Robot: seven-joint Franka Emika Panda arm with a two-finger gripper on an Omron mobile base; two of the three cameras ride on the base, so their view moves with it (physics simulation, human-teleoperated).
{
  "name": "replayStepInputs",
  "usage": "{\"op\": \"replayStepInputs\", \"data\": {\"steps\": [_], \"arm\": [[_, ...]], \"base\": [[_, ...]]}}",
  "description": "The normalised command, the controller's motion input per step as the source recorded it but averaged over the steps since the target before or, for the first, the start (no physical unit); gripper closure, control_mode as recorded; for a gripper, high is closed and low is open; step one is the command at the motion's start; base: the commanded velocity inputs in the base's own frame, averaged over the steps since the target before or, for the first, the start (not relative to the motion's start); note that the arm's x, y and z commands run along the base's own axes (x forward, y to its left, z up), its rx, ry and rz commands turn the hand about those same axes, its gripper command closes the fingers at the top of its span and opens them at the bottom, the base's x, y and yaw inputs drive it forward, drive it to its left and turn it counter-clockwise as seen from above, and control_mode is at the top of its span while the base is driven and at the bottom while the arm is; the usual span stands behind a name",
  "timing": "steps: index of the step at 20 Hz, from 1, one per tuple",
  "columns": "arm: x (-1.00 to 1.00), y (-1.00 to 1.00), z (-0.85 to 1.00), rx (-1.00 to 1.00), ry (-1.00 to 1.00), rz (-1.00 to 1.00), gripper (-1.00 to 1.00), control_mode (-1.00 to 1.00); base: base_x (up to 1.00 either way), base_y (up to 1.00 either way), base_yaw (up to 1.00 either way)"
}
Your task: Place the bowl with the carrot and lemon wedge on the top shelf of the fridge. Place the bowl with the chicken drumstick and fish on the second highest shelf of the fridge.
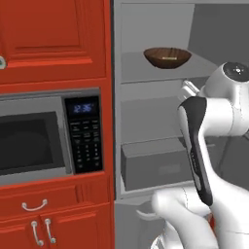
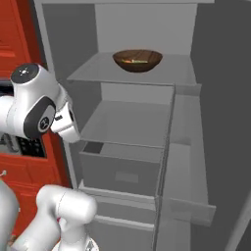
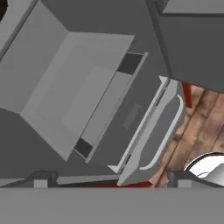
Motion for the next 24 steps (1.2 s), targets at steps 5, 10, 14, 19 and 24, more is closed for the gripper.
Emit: {"op": "replayStepInputs", "data": {"steps": [5,10,14,19,24], "arm": [[0.00,0.00,0.00,0.00,0.00,0.00,-1.00,1.00],[0.00,0.00,0.00,0.00,0.00,0.00,-1.00,1.00],[0.00,0.00,0.00,0.00,0.00,0.00,-1.00,1.00],[0.00,0.00,0.00,0.00,0.00,0.00,-1.00,1.00],[0.00,0.00,0.00,0.00,0.00,0.00,-1.00,1.00]], "base": [[-0.10,0.72,0.69],[-0.02,0.63,0.82],[-0.12,0.41,0.95],[0.09,0.37,0.87],[0.86,0.69,0.51]]}}
